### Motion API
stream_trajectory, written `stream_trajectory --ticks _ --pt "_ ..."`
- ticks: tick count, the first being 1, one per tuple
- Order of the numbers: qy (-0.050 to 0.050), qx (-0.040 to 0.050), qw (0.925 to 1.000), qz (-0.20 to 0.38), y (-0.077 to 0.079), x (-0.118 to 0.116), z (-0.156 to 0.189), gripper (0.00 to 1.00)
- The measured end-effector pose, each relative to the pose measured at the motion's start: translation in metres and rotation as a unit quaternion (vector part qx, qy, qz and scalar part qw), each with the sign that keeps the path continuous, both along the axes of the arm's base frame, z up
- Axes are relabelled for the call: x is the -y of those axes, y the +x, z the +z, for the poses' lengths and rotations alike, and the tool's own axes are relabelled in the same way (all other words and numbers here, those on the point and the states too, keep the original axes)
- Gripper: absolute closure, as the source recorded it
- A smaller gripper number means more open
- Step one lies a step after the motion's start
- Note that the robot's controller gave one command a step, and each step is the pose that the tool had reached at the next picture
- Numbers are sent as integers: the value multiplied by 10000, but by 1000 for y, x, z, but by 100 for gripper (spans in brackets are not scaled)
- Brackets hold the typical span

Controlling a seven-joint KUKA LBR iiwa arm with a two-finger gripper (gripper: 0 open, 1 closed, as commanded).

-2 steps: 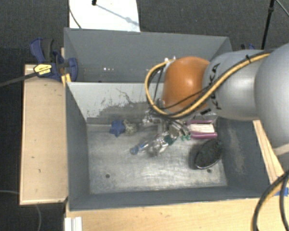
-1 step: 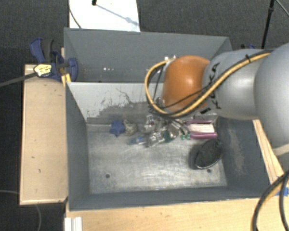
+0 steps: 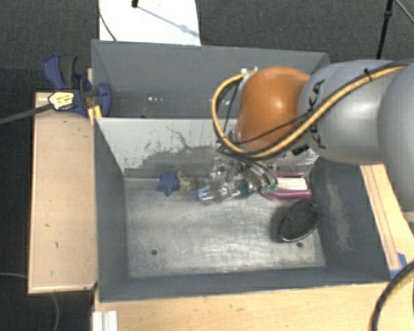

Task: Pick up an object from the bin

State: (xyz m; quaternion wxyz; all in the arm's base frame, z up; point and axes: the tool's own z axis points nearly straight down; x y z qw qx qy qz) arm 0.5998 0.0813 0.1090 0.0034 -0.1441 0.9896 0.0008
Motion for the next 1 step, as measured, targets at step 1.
stream_trajectory --ticks 1 --pt "-4 11 10000 -42 2 0 52 100"
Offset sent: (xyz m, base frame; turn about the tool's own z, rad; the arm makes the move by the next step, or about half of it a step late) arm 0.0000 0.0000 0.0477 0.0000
